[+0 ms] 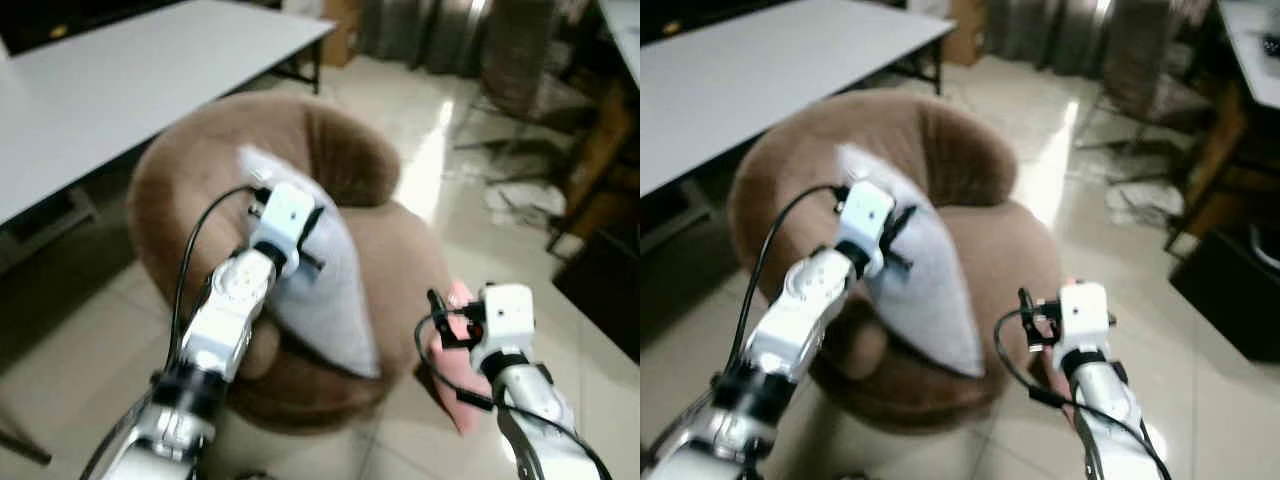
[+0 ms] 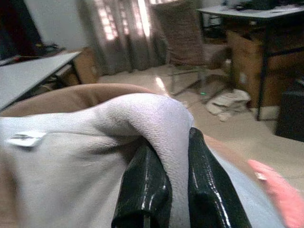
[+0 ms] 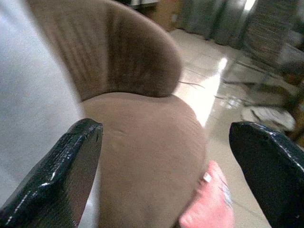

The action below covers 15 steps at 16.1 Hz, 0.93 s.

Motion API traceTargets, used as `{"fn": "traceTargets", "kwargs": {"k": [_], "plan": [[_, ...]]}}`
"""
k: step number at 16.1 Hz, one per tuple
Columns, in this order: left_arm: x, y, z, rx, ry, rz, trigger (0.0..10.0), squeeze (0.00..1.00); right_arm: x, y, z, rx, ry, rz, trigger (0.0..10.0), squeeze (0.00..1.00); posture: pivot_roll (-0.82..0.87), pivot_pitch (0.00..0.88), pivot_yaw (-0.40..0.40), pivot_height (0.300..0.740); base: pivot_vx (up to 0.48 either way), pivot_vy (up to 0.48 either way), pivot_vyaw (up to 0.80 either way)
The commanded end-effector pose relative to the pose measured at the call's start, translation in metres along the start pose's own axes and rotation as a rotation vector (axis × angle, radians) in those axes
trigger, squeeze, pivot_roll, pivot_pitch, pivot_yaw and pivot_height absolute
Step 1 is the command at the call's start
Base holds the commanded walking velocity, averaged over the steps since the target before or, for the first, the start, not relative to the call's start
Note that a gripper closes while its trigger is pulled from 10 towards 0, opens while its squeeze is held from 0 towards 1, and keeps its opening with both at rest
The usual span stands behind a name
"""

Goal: Move the pillow to the sofa

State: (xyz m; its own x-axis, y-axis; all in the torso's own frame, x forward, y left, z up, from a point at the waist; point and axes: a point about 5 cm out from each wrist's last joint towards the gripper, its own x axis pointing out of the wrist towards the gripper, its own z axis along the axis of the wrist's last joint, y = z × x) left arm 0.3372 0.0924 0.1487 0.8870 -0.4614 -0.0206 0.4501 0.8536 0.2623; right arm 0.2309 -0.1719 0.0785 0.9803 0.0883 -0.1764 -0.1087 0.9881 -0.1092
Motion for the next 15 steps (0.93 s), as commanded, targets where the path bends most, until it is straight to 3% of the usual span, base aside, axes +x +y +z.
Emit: {"fn": "traceTargets", "kwargs": {"k": [1,4,7,9,11,12,14,15], "plan": [[0.002,0.016,0.011,0.044,-0.047,0.051,10.0,0.0,0.002,0.01,0.006,-0.004,-0.022,0.049,10.0,0.0,0.07,0.041,-0.018,0.74,0.405,0.0,0.8],[0.009,0.022,0.014,0.044,-0.052,0.075,10.0,0.0,0.0,0.01,0.005,0.006,-0.025,0.048,10.0,0.0,0.07,0.041,-0.018,0.74,0.403,0.0,0.74],[0.018,0.019,0.009,0.047,-0.001,0.049,10.0,0.0,-0.001,0.011,0.003,0.032,-0.009,0.073,10.0,0.0,0.07,0.05,-0.026,0.74,0.116,0.0,0.0],[0.026,0.015,0.002,0.039,0.018,0.026,10.0,0.0,-0.004,0.02,0.0,0.021,-0.002,0.158,10.0,0.0,0.08,0.055,-0.032,0.74,0.0,0.0,0.0],[0.032,0.015,-0.018,0.053,0.137,0.05,10.0,0.0,-0.012,0.033,-0.008,0.014,0.038,0.32,10.0,0.0,0.08,0.059,-0.038,0.74,0.0,0.0,0.0],[0.032,0.017,-0.027,0.072,0.185,0.063,10.0,0.0,-0.017,0.037,-0.011,0.076,0.071,0.389,10.0,0.0,0.07,0.064,-0.036,0.74,0.0,0.0,0.0],[0.029,0.021,-0.038,0.105,0.252,0.059,10.0,0.04,-0.028,0.037,-0.014,0.105,0.098,0.522,10.0,0.0,0.07,0.064,-0.034,0.74,0.0,0.0,0.0],[0.028,0.023,-0.042,0.126,0.268,0.038,10.0,1.0,-0.034,0.034,-0.017,0.1,0.124,0.58,10.0,0.0,0.07,0.064,-0.034,0.74,0.0,0.0,0.0]]}}
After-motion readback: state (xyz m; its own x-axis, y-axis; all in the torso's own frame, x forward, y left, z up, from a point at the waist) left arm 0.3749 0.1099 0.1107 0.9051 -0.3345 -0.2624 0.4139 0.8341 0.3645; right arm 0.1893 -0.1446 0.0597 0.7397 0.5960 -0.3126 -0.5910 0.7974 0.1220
